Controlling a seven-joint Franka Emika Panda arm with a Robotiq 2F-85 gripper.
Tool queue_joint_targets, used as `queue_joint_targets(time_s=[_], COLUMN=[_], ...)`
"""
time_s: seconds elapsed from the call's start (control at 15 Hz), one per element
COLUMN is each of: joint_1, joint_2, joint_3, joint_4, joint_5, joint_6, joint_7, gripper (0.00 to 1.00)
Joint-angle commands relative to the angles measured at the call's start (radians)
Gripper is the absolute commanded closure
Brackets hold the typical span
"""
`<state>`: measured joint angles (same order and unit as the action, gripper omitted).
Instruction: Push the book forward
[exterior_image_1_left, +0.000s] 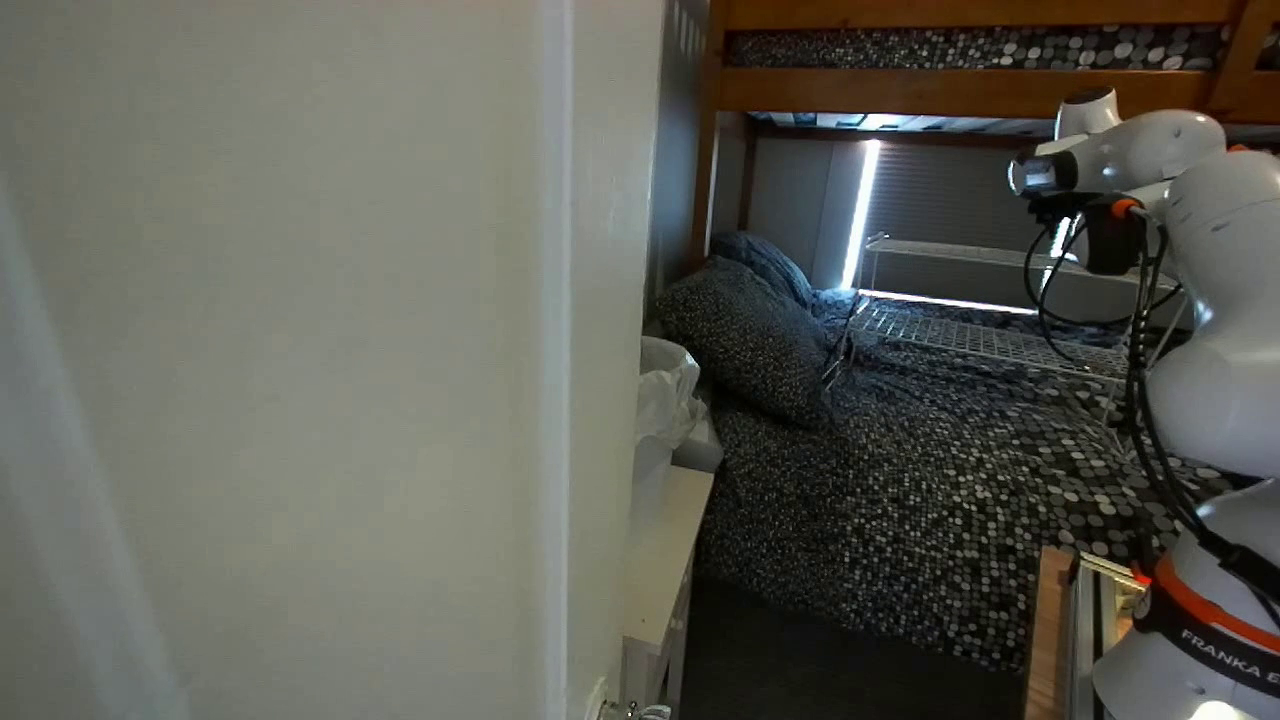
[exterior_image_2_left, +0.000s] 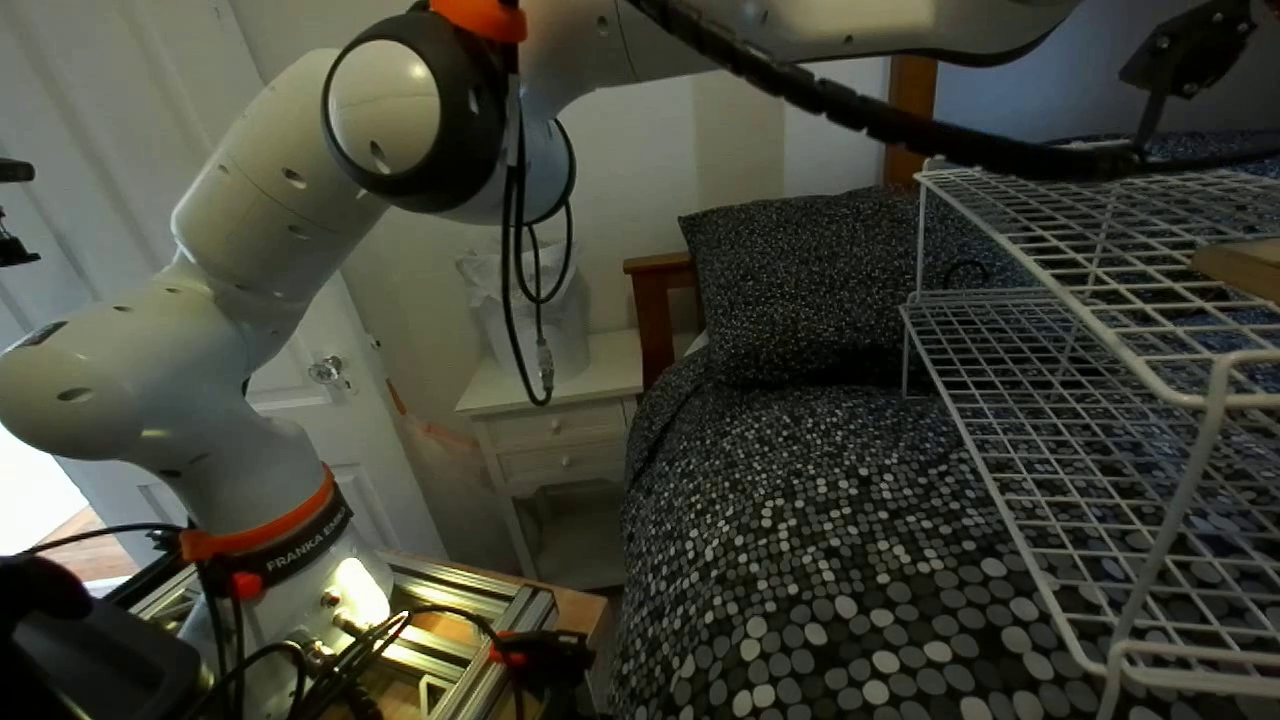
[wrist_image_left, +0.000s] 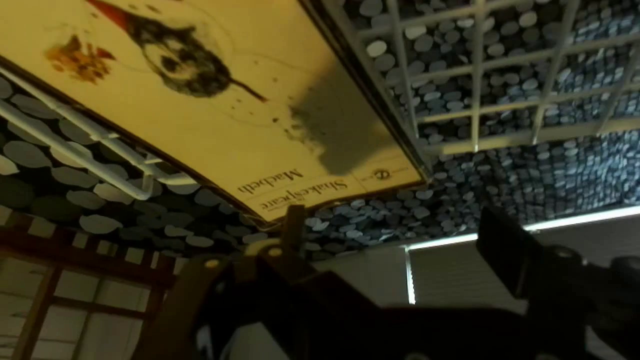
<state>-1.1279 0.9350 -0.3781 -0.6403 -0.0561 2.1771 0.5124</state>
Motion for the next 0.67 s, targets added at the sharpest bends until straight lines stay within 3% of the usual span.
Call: queue_joint_targets(time_s=[0.0,0.2,0.47,0.6], joint_1=[-0.023,-0.022,-0.012,-0.009], joint_2=[0.094,0.137,0.164,0.163], joint_3=[-0.042,-0.106,-0.174,-0.177], joint_4=[0.106,0.13,0.132,0.124], joint_5=[-0.006,-0.03,-0.054,-0.054], joint_6=[0.117,0.213,0.21,0.177], joint_7=[0.164,0.31,0.409,0.396], gripper=[0.42,0.65,0.96,1.0])
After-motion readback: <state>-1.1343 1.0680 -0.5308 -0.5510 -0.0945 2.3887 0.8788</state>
